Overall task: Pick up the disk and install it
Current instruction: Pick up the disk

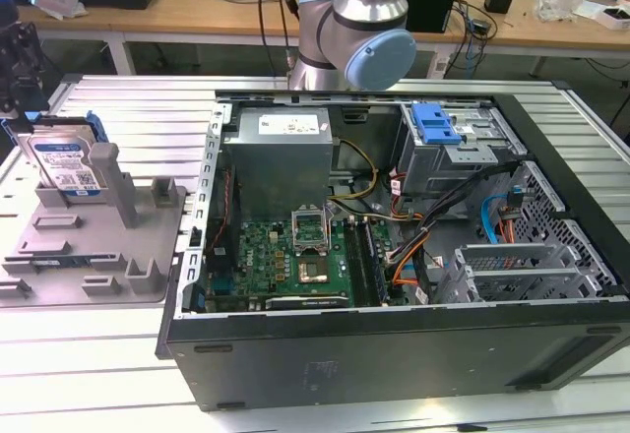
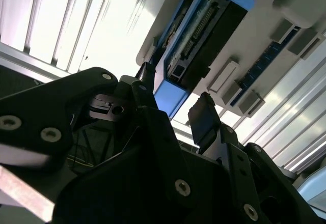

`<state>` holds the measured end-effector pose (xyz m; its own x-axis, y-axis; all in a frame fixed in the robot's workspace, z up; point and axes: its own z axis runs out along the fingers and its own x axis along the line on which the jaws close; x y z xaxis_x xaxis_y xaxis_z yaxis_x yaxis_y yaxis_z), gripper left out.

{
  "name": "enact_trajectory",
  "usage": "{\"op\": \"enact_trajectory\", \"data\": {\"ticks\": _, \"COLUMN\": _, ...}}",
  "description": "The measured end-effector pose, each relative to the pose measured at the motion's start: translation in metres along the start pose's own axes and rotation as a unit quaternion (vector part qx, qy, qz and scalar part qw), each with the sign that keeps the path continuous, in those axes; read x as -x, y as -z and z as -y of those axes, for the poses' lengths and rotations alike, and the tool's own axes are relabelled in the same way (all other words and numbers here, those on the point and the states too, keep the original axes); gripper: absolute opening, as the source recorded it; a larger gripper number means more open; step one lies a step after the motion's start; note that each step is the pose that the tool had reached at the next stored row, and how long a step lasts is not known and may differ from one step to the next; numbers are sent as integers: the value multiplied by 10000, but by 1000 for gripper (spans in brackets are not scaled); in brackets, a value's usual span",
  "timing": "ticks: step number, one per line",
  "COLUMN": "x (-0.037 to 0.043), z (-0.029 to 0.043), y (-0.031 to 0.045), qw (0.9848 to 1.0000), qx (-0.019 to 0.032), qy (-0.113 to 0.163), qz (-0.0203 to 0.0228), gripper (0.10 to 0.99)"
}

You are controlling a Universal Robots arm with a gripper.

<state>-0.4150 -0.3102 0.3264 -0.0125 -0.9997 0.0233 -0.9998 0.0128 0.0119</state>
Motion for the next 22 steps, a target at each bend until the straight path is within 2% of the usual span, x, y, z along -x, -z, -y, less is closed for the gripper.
{"op": "enact_trajectory", "data": {"ticks": 22, "x": 23, "z": -30, "y": -154, "qw": 9998, "qx": -5, "qy": 195, "qz": -2, "gripper": 541}}
